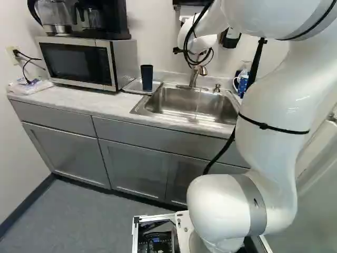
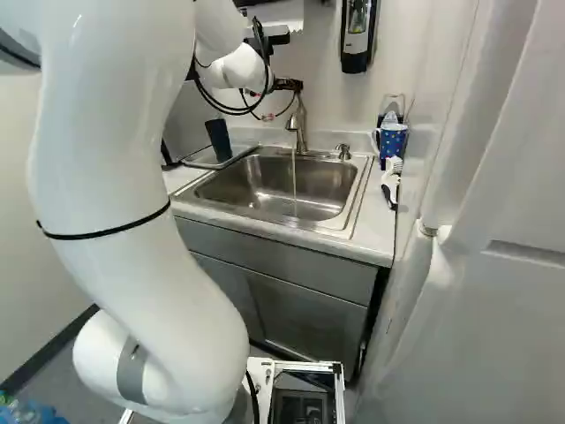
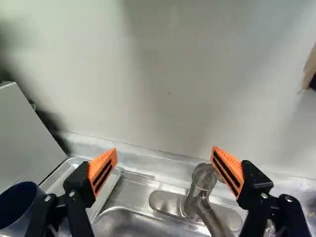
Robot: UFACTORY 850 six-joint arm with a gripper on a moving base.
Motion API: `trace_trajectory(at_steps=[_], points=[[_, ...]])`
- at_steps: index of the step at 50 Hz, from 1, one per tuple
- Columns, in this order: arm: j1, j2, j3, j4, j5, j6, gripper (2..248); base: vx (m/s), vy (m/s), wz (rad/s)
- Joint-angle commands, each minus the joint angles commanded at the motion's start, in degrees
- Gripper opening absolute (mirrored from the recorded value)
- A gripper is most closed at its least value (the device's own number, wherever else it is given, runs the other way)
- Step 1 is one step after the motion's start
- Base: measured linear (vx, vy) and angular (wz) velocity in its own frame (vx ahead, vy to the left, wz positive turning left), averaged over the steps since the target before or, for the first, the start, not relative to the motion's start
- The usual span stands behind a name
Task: Rinse the cup and place it in the tray
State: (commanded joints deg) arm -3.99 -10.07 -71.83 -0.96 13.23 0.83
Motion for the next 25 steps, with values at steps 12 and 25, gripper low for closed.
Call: trace_trajectory(at_steps=[12,25], points=[[0.38,1.22,1.32,0.0,0.0,0.0,247,0.0,0.0,0.0],[0.76,2.53,2.73,0.0,0.0,0.0,247,0.0,0.0,0.0]])
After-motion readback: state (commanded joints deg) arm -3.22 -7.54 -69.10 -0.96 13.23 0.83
